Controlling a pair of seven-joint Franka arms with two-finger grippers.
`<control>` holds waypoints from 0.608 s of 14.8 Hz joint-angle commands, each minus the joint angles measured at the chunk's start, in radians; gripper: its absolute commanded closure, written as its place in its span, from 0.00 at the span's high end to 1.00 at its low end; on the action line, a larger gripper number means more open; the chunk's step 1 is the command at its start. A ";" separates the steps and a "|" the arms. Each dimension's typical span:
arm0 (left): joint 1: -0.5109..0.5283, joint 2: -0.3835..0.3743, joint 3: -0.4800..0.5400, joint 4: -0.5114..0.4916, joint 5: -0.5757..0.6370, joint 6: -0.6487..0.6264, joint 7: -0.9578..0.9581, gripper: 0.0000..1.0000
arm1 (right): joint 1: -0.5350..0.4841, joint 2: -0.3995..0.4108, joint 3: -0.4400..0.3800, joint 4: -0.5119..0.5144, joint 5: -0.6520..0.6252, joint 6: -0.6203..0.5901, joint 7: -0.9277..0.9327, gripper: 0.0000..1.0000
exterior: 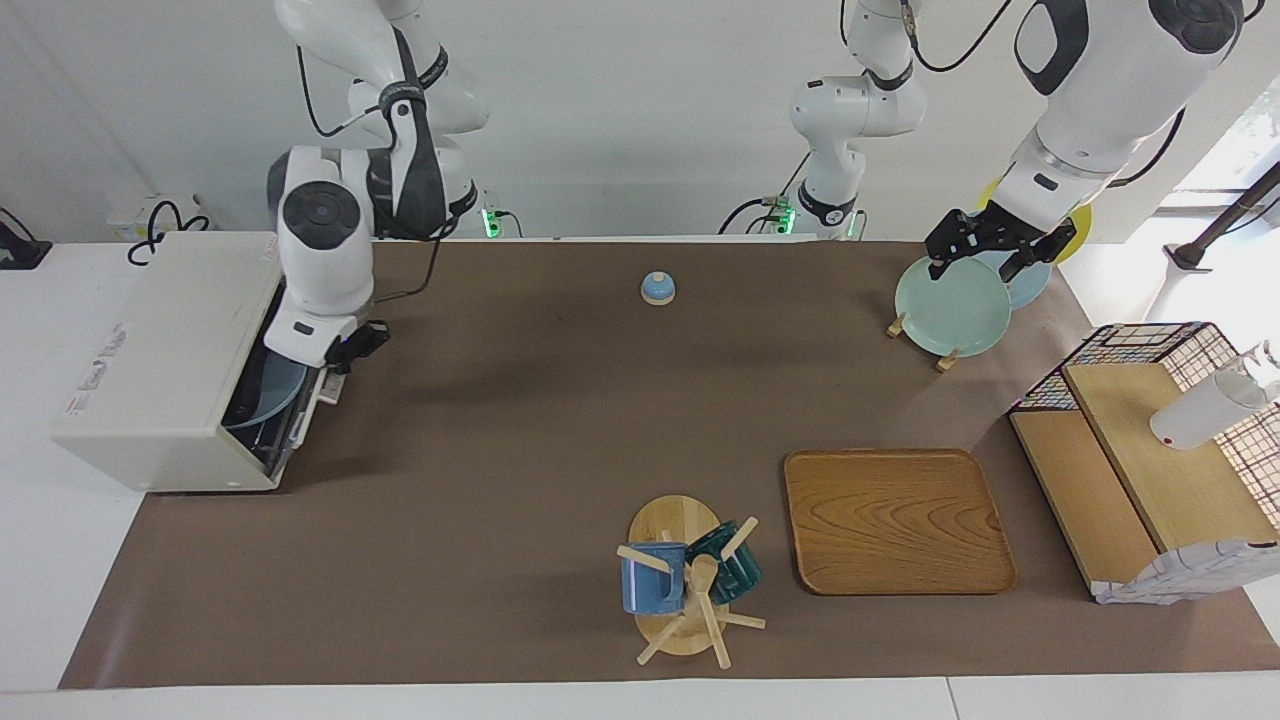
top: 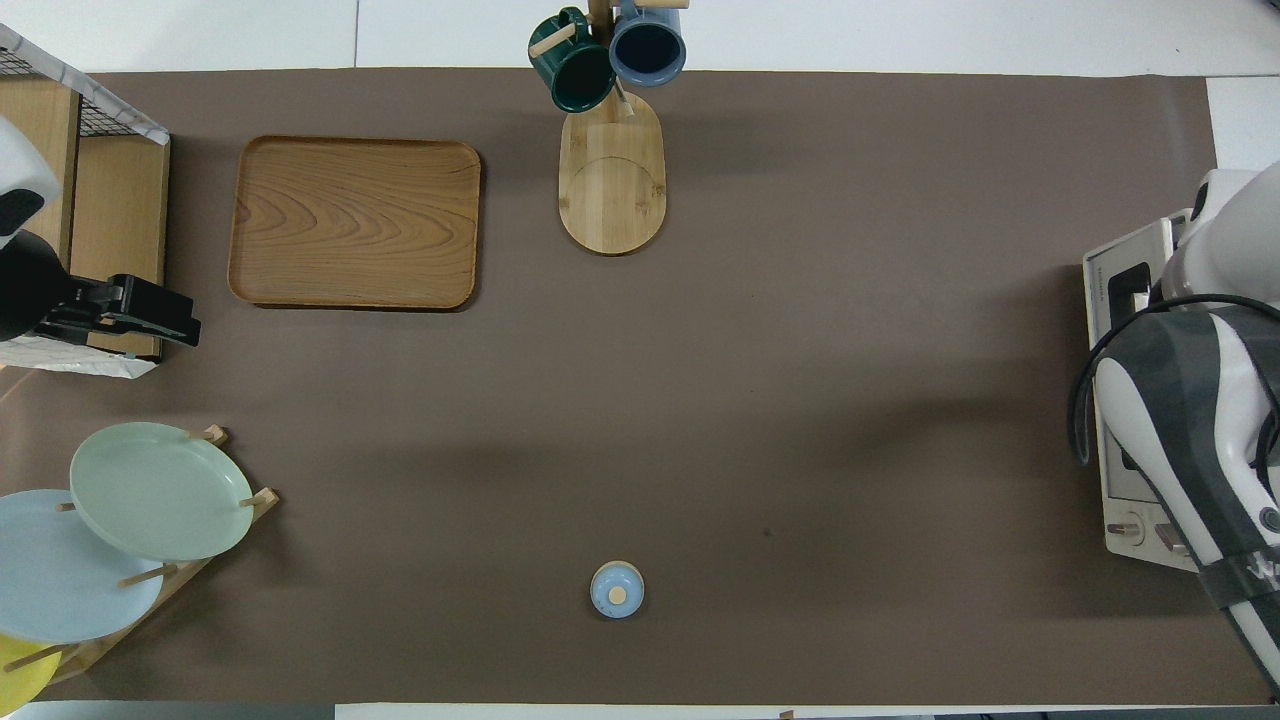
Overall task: Put eggplant into oven
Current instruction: 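Push the oven door shut with the right gripper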
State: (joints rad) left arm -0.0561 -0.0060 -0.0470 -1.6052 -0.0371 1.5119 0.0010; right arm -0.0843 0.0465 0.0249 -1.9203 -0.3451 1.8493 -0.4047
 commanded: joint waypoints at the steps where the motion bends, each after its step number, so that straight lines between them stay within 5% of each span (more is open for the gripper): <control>1: 0.013 -0.023 -0.008 -0.027 0.020 0.010 0.010 1.00 | -0.060 0.013 0.006 -0.008 0.033 -0.019 -0.071 0.00; 2: 0.013 -0.025 -0.008 -0.027 0.020 0.010 0.010 1.00 | -0.081 0.009 0.004 -0.003 0.082 -0.031 -0.077 0.00; 5: 0.013 -0.023 -0.008 -0.027 0.020 0.010 0.010 1.00 | -0.098 -0.007 0.003 0.108 0.207 -0.167 -0.066 0.27; 8: 0.013 -0.023 -0.008 -0.027 0.020 0.010 0.010 1.00 | -0.097 -0.008 0.007 0.225 0.296 -0.255 -0.005 1.00; 9: 0.013 -0.023 -0.008 -0.027 0.020 0.010 0.010 1.00 | -0.095 -0.008 0.007 0.256 0.329 -0.257 0.024 1.00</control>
State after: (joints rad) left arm -0.0561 -0.0060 -0.0470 -1.6052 -0.0371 1.5119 0.0010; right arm -0.1716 0.0351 0.0225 -1.7382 -0.0867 1.6306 -0.4273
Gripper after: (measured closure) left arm 0.000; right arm 0.612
